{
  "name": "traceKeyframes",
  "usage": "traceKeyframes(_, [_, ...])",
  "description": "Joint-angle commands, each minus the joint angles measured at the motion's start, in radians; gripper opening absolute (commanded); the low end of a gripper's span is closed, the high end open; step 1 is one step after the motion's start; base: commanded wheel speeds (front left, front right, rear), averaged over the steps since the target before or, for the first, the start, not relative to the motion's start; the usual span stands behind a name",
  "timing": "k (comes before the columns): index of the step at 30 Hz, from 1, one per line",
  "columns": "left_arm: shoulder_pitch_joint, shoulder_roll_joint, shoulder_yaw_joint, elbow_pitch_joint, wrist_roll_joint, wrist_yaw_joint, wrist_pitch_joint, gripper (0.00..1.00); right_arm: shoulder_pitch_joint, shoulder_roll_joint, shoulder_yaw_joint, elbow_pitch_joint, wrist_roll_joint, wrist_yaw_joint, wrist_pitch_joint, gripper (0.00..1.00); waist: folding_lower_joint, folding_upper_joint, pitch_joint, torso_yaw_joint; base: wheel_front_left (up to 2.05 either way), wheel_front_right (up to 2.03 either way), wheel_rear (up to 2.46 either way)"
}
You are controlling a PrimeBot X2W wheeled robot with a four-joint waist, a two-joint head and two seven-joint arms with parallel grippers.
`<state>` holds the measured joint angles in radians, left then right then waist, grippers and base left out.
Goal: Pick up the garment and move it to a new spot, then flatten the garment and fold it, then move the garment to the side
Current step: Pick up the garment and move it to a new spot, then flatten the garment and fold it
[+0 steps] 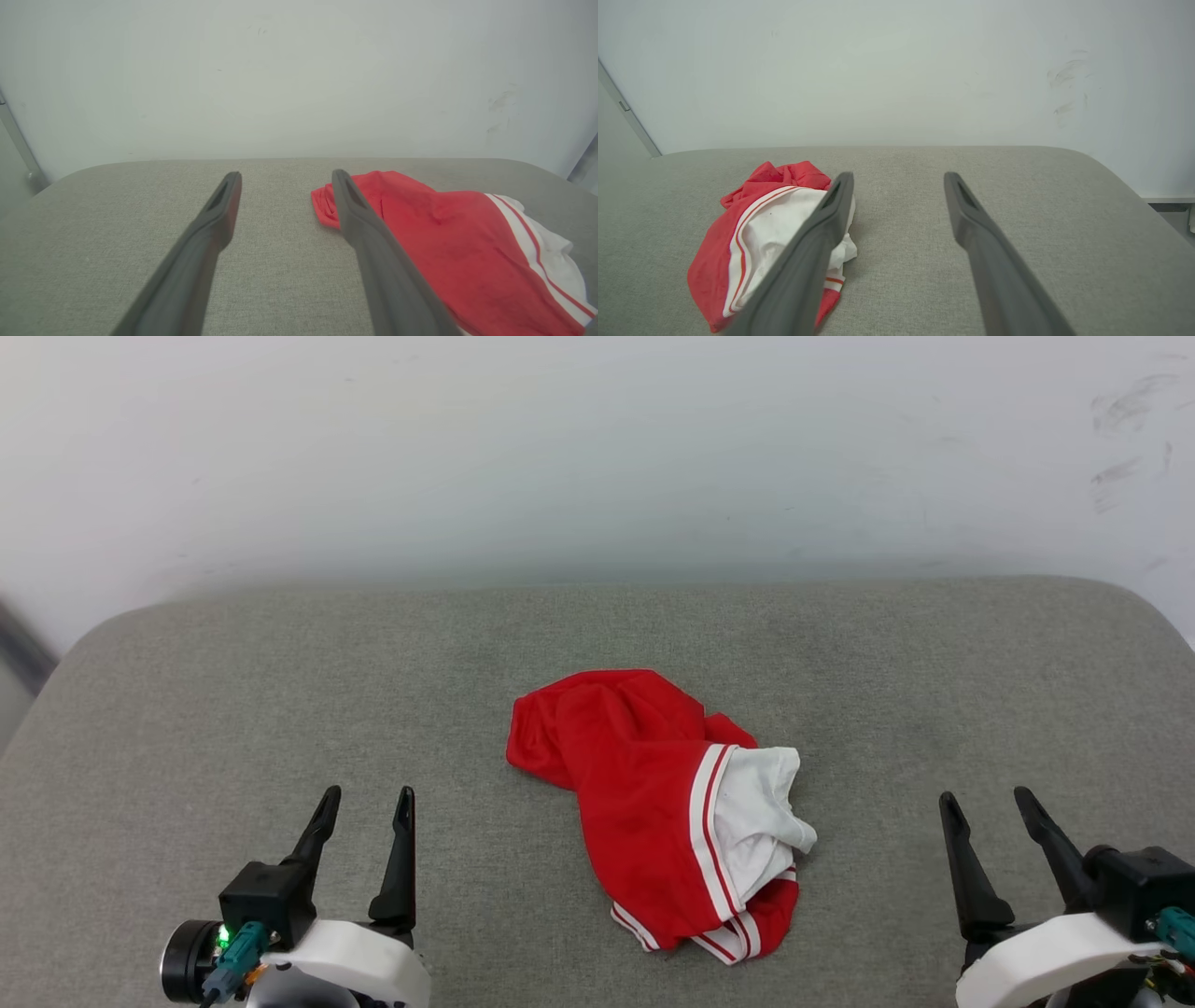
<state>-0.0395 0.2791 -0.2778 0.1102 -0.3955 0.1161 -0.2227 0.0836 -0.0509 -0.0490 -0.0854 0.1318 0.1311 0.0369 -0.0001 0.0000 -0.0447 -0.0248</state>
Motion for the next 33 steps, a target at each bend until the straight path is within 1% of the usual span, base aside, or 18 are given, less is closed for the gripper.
traceKeyframes(1, [0.006, 0.003, 0.000, -0.003, -0.002, 0.005, 0.003, 1.00, 0.009, 0.001, -0.011, 0.006, -0.010, -0.001, 0.007, 1.00, 0.0001, 0.0000, 0.003, 0.003, 0.00, 0.00, 0.00])
traceKeyframes(3, [-0.004, 0.002, -0.003, -0.003, -0.002, 0.004, 0.003, 1.00, -0.005, 0.001, -0.025, 0.012, -0.013, -0.001, 0.019, 1.00, 0.0001, 0.0000, 0.010, 0.010, 0.00, 0.00, 0.00])
traceKeyframes(6, [-0.017, -0.004, -0.007, -0.002, -0.003, 0.001, -0.002, 1.00, -0.043, 0.001, -0.045, 0.032, -0.035, -0.001, 0.067, 1.00, 0.0001, 0.0000, 0.022, 0.026, 0.00, 0.00, 0.00])
traceKeyframes(8, [-0.025, -0.010, -0.011, 0.000, -0.003, 0.000, -0.007, 1.00, -0.072, 0.001, -0.060, 0.056, -0.021, -0.001, 0.124, 1.00, 0.0001, 0.0000, 0.033, 0.039, 0.00, 0.00, 0.00])
traceKeyframes(10, [-0.033, -0.013, -0.016, 0.002, -0.002, -0.006, -0.011, 1.00, -0.114, -0.012, -0.062, 0.076, -0.012, -0.001, 0.188, 1.00, 0.0001, 0.0000, 0.047, 0.053, 0.00, 0.00, 0.00])
traceKeyframes(11, [-0.040, -0.016, -0.018, 0.003, -0.001, -0.008, -0.013, 1.00, -0.138, -0.017, -0.061, 0.085, 0.010, -0.001, 0.227, 1.00, 0.0001, 0.0000, 0.058, 0.061, 0.00, 0.00, 0.00])
traceKeyframes(14, [-0.062, -0.022, -0.026, 0.008, 0.005, -0.018, -0.018, 1.00, -0.204, -0.056, -0.009, 0.114, 0.063, -0.001, 0.382, 1.00, 0.0001, 0.0000, 0.091, 0.083, 0.00, 0.00, 0.00])
traceKeyframes(17, [-0.084, -0.025, -0.031, 0.017, 0.007, -0.026, -0.025, 1.00, -0.257, -0.097, 0.068, 0.123, 0.122, -0.001, 0.544, 1.00, 0.0001, 0.0000, 0.117, 0.100, 0.00, 0.00, 0.00])
traceKeyframes(19, [-0.098, -0.029, -0.034, 0.024, 0.009, -0.032, -0.027, 1.00, -0.287, -0.118, 0.124, 0.124, 0.165, -0.001, 0.627, 1.00, 0.0001, 0.0000, 0.132, 0.110, 0.00, 0.00, 0.00])
traceKeyframes(24, [-0.121, -0.041, -0.037, 0.038, 0.012, -0.037, -0.034, 1.00, -0.328, -0.157, 0.242, 0.154, 0.238, -0.001, 0.760, 1.00, 0.0001, 0.0000, 0.160, 0.126, 0.00, 0.00, 0.00])
traceKeyframes(28, [-0.132, -0.049, -0.036, 0.050, 0.011, -0.044, -0.037, 1.00, -0.346, -0.172, 0.291, 0.203, 0.271, -0.001, 0.801, 1.00, 0.0001, 0.0000, 0.168, 0.131, 0.00, 0.00, 0.00])
traceKeyframes(29, [-0.133, -0.050, -0.037, 0.052, 0.012, -0.043, -0.037, 1.00, -0.352, -0.178, 0.298, 0.209, 0.274, -0.001, 0.804, 0.73, 0.0001, 0.0000, 0.170, 0.133, 0.00, 0.00, 0.00])
traceKeyframes(30, [-0.135, -0.051, -0.035, 0.055, 0.012, -0.045, -0.038, 1.00, -0.360, -0.180, 0.303, 0.213, 0.280, -0.001, 0.801, 0.21, 0.0001, 0.0000, 0.170, 0.133, 0.00, 0.00, 0.00])
traceKeyframes(31, [-0.134, -0.051, -0.034, 0.058, 0.011, -0.046, -0.038, 1.00, -0.365, -0.180, 0.309, 0.215, 0.288, -0.001, 0.797, 0.00, 0.0001, 0.0000, 0.171, 0.133, 0.00, 0.00, 0.00])
traceKeyframes(33, [-0.135, -0.050, -0.031, 0.064, 0.011, -0.046, -0.039, 1.00, -0.377, -0.192, 0.317, 0.212, 0.291, -0.001, 0.788, 0.00, 0.0001, 0.0000, 0.170, 0.131, 0.00, 0.00, 0.00])
